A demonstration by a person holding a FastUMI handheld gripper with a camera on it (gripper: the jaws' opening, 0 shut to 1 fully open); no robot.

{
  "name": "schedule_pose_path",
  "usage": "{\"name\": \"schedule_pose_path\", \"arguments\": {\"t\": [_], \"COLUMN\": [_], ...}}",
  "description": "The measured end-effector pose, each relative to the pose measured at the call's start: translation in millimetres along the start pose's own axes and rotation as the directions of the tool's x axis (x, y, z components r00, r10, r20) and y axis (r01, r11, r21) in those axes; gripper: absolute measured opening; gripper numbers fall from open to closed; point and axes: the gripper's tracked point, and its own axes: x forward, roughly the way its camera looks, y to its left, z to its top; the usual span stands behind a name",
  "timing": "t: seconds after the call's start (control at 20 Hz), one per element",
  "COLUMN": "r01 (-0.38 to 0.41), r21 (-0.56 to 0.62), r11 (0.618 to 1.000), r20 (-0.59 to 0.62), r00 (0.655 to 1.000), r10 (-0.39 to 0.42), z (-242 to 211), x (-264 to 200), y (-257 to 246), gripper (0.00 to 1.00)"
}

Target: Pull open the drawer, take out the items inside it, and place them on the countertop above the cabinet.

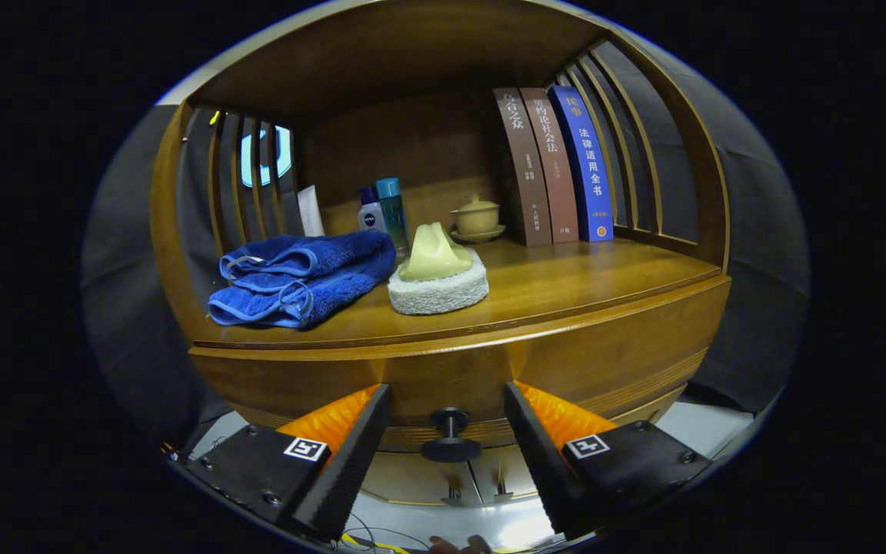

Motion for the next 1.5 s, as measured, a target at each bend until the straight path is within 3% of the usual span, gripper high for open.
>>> {"name": "schedule_pose_path", "arguments": {"t": [0.5,0.9,1.1,1.5], "r01": [-0.006,-0.070,-0.061,-0.053], "r21": [-0.013,-0.093,-0.093,-0.133], "r11": [1.000,0.993,0.994,0.990], "r20": [0.037,0.213,0.287,0.371], "r00": [0.999,0.973,0.954,0.923], "r10": [0.006,0.088,0.085,0.099], "z": [22,130,186,235], "x": [-34,-114,-161,-233], "y": [1,36,41,54], "gripper": [0.99,0.99,0.99,0.99]}}
